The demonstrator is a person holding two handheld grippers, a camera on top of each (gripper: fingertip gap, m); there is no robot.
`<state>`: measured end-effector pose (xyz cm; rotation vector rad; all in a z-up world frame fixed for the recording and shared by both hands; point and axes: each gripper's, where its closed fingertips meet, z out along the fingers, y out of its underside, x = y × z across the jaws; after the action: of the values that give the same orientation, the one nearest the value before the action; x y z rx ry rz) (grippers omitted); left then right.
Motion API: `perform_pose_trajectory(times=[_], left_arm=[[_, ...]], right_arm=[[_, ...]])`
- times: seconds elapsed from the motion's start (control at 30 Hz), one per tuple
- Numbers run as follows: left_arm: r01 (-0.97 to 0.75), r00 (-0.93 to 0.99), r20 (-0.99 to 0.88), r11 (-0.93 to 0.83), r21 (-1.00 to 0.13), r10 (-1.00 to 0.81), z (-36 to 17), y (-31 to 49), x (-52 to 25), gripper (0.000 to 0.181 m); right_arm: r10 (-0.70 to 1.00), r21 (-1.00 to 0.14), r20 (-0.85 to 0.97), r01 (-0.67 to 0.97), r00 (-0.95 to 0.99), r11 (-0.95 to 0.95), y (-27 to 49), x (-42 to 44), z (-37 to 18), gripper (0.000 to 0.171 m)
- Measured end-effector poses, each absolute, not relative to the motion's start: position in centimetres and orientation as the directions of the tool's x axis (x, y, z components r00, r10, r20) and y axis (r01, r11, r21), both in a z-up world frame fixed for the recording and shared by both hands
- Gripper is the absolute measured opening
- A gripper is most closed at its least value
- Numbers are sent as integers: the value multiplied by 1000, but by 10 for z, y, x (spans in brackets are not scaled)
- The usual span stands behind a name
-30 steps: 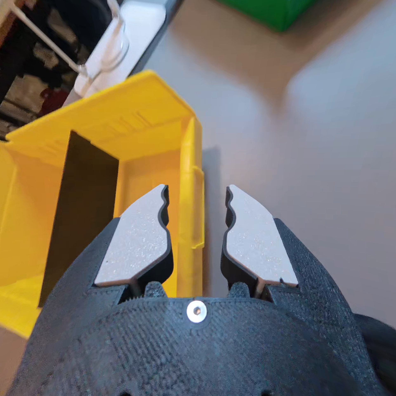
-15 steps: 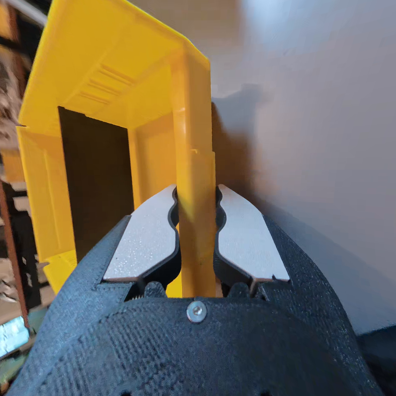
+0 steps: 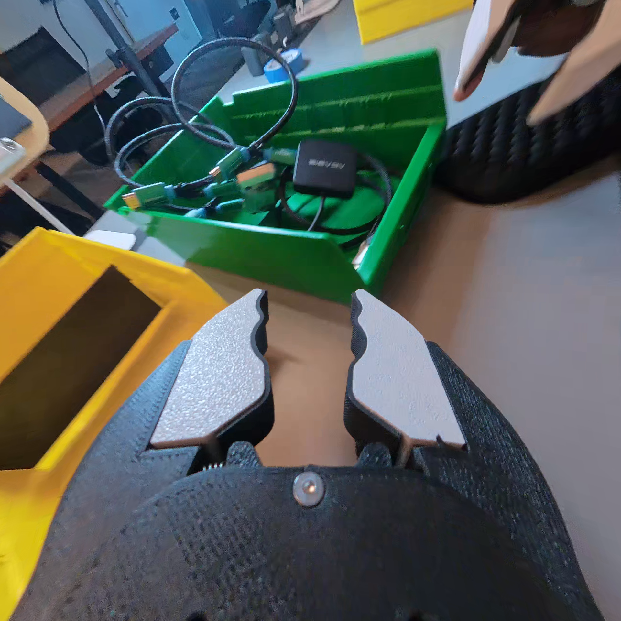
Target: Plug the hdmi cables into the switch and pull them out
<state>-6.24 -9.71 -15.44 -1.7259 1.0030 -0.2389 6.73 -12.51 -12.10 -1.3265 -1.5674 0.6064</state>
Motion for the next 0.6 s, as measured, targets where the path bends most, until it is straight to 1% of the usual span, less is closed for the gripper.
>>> perform_pose_trajectory(times=[0.07, 0.13, 0.2, 0.27, 0.33, 0.37, 0.4, 0.43, 0.5, 0.53, 0.6], left_arm=[[-421, 662, -207, -129, -898, -720, -153, -108, -48, 49], [-347, 706, -147, -158, -925, -692, -150, -113, -39, 50], [-294, 763, -119, -178, -939, -635, -151, -108, -34, 50], [-228, 818, -71, -209, -951, -571, -158, -96, -30, 50], [-207, 859, -56, -245, -947, -508, -170, -81, -29, 55], [-199, 872, -54, -252, -947, -486, -173, -74, -27, 53], [-194, 880, -51, -259, -946, -473, -175, -69, -25, 51], [-193, 890, -59, -257, -947, -453, -175, -64, -24, 48], [-242, 894, -122, -237, -941, -431, -176, -59, -22, 35], [-271, 898, -160, -229, -935, -410, -177, -57, -24, 32], [-312, 894, -210, -214, -926, -397, -178, -57, -27, 27]], right_arm=[[899, -904, 326, 376, 293, 205, -99, 105, -94, 30], [842, -945, 231, 318, 487, 76, -70, 148, -93, 30], [822, -958, 69, 268, 565, -104, -52, 172, -113, 38], [817, -944, -48, 241, 574, -225, -45, 174, -134, 48], [811, -926, -59, 272, 582, -262, -40, 166, -151, 53], [804, -916, -33, 304, 593, -262, -36, 162, -159, 54], [799, -908, -13, 328, 601, -262, -32, 157, -164, 53], [801, -901, -12, 342, 598, -268, -29, 151, -168, 46], [778, -903, -22, 321, 628, -285, -20, 143, -172, 33], [745, -909, 8, 315, 667, -272, -13, 144, -173, 22], [711, -921, 69, 319, 700, -225, -9, 144, -173, 19]])
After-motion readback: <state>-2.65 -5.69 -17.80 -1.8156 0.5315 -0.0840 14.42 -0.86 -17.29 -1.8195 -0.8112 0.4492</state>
